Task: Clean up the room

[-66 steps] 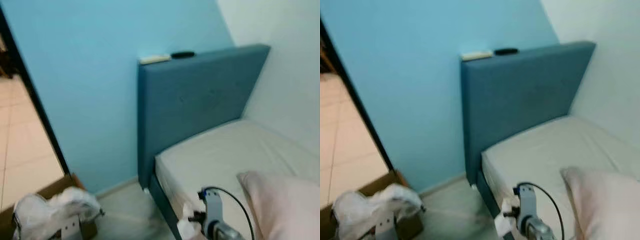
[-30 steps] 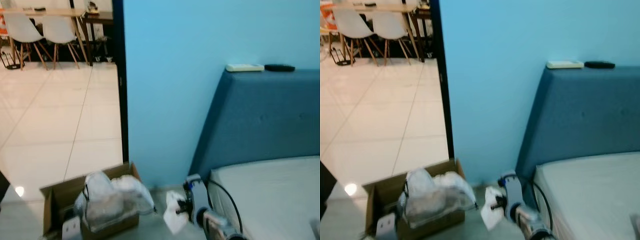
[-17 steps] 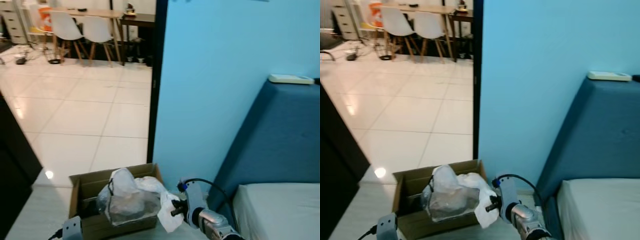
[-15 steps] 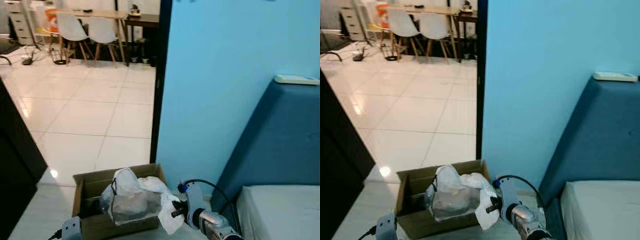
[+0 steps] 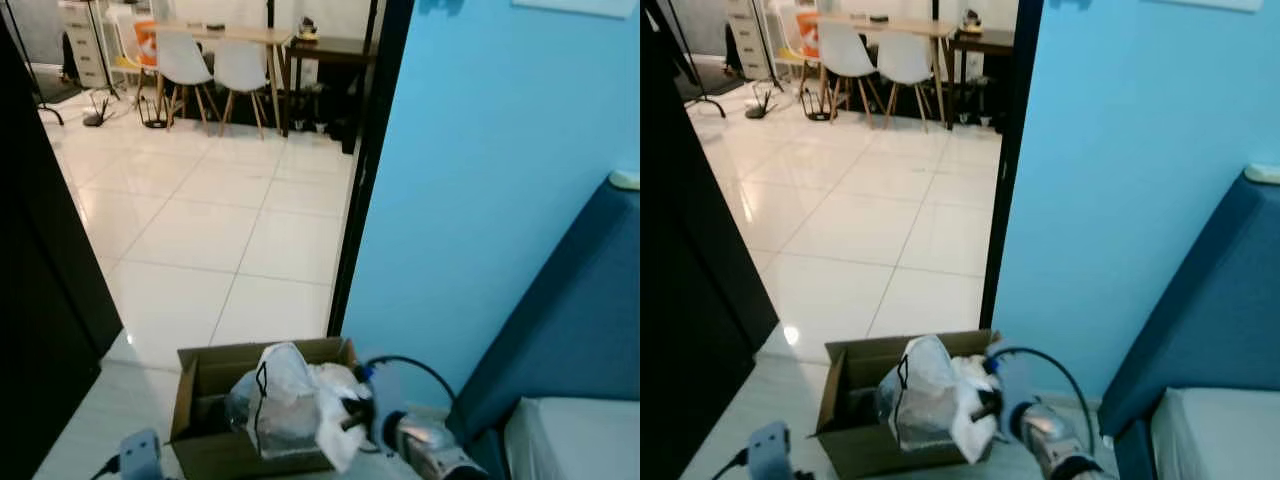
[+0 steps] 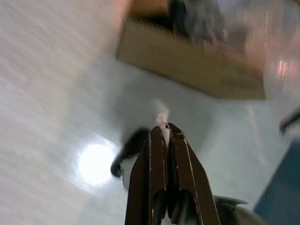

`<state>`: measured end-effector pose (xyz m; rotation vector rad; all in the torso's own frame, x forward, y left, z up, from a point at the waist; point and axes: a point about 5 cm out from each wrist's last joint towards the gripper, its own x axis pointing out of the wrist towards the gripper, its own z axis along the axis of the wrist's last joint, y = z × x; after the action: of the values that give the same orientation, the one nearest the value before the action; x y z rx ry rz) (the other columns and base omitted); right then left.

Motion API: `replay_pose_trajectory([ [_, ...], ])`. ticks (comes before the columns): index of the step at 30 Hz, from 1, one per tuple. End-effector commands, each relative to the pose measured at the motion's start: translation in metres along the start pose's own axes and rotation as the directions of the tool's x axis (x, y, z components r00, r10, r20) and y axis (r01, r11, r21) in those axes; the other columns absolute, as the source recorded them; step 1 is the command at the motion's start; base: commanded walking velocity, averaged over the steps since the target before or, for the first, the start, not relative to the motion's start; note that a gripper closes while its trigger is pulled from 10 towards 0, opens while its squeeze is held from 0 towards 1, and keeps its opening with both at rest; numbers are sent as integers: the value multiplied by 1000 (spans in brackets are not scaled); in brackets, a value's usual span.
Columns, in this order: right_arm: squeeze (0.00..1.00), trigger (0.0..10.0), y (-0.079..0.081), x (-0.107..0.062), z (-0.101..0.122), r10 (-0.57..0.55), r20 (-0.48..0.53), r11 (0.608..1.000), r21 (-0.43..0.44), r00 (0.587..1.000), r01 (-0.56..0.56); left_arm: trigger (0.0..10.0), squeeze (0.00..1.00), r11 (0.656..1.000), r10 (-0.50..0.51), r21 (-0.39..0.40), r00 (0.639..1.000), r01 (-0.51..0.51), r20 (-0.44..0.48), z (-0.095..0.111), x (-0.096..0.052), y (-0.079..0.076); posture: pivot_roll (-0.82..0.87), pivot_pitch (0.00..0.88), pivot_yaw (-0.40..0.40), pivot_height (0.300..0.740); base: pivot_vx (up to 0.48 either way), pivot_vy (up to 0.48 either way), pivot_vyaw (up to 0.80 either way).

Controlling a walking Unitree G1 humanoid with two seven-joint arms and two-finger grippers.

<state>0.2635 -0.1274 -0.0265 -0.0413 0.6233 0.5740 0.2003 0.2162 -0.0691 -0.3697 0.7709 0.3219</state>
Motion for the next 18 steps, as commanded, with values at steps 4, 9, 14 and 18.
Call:
replay_pose_trajectory([
  [4, 0, 10000, 2, 2, 2, 12, -22, 997, -78, 1000, -13, 10000, 0, 1000, -17, 1, 996, 17, 93, 34, 4, 7, 4, 0, -71, 740, 0, 0, 533],
  [9, 0, 10000, 2, 2, 0, -24, -42, 995, -100, 999, 19, 10000, 0, 999, -48, 19, 995, 46, 85, 34, 5, 1, -2, 0, -66, 740, 392, 0, 0],
  [14, 0, 10000, 0, 1, -1, -27, -32, 995, -92, 999, 24, 10000, 0, 999, -51, 13, 996, 50, 71, 30, 4, 3, -6, 0, -66, 740, 352, 0, 0],
  [18, 0, 10000, -2, -1, -2, -33, -41, 994, -104, 999, 28, 10000, 0, 998, -59, 1, 996, 59, 67, 29, 4, 4, -5, 0, -67, 740, 357, 0, 0],
])
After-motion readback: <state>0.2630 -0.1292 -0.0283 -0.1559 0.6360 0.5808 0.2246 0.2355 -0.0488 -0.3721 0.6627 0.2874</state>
